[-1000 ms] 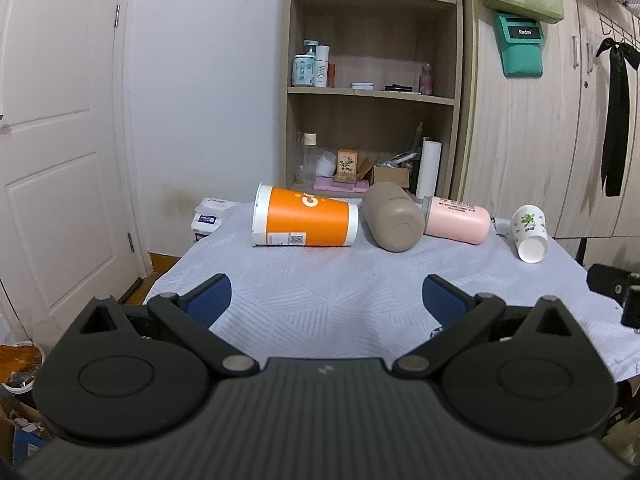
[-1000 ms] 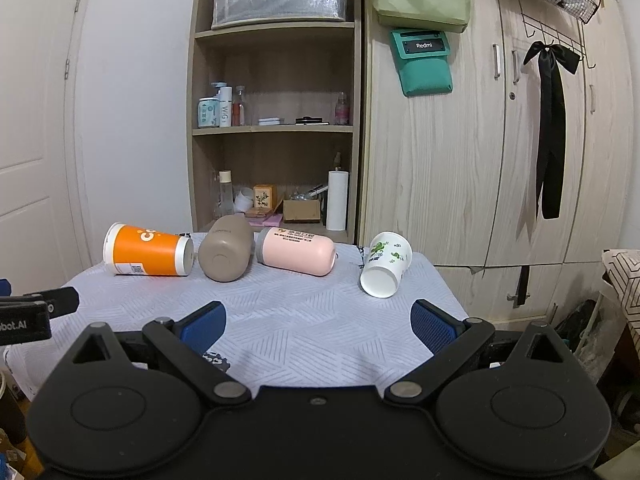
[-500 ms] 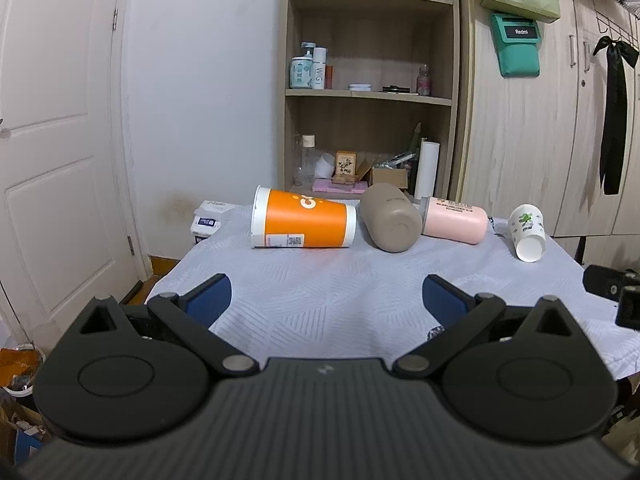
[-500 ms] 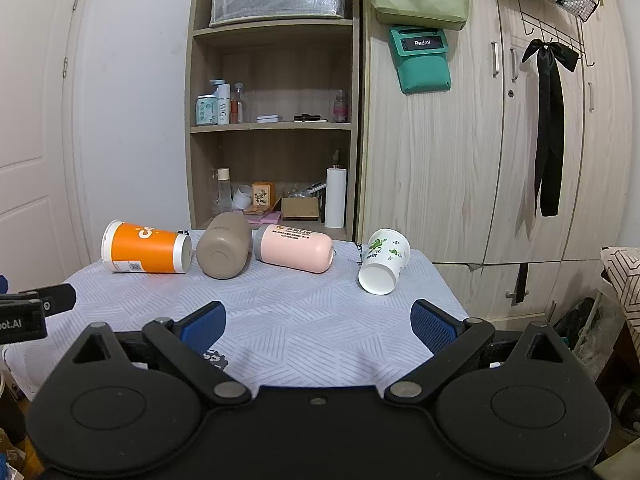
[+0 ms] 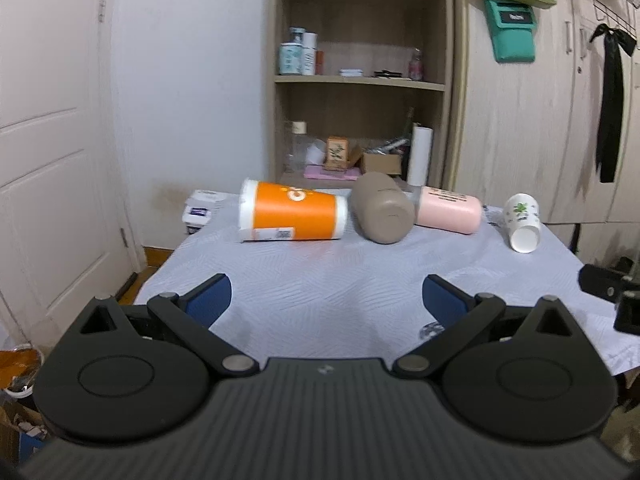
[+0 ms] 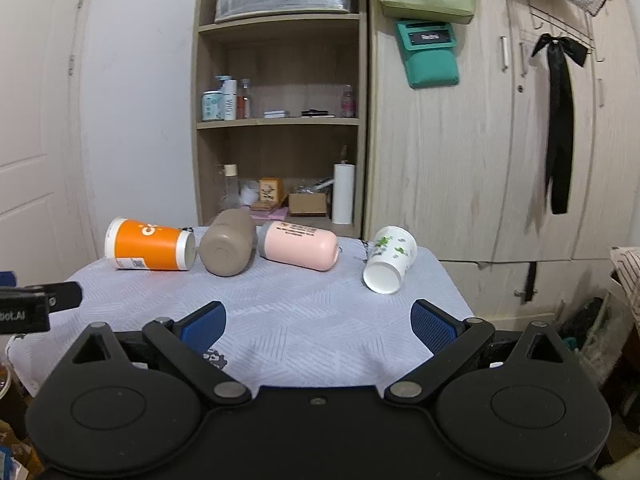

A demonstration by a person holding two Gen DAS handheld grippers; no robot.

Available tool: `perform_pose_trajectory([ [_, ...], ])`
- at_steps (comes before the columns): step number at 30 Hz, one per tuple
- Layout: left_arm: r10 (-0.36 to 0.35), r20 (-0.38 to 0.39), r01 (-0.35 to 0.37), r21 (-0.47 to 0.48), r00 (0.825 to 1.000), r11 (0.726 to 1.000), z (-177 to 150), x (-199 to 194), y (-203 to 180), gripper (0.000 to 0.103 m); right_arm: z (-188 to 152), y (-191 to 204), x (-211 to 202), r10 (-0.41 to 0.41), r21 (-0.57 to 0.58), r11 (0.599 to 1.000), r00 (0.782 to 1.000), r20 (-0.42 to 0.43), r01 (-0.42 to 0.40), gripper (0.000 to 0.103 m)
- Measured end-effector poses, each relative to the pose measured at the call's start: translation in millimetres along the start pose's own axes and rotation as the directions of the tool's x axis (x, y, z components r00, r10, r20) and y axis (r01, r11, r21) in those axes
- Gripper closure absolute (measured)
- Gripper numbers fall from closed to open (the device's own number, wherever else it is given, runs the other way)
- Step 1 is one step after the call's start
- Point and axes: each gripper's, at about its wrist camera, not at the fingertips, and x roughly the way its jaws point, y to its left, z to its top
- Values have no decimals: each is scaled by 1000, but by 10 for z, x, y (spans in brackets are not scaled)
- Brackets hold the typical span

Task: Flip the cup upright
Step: 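Move the right tool to the white leaf-print cup and close on it while the left tool approaches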

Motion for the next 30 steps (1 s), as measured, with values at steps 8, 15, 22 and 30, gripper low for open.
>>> perform_pose_trajectory([
  [8,-263,-178,253,-78,948,964,415,529,-249,0,172,-573,264,181,126,975,983,40,-185,2],
  [15,-330,-239,338,-4,913,941,721,1043,-845,0,186,-921,822,190,112,978,969,-159,-174,2],
  [22,-348,-305,364,-2,886,931,860,1717,-1335,0,245,-1154,1433,253,181,960,937,-241,-212,3],
  [30,-398,-368,385,-113,840,916,909,2331,-1551,1,224,-1346,2184,312,317,926,893,-326,-208,13],
])
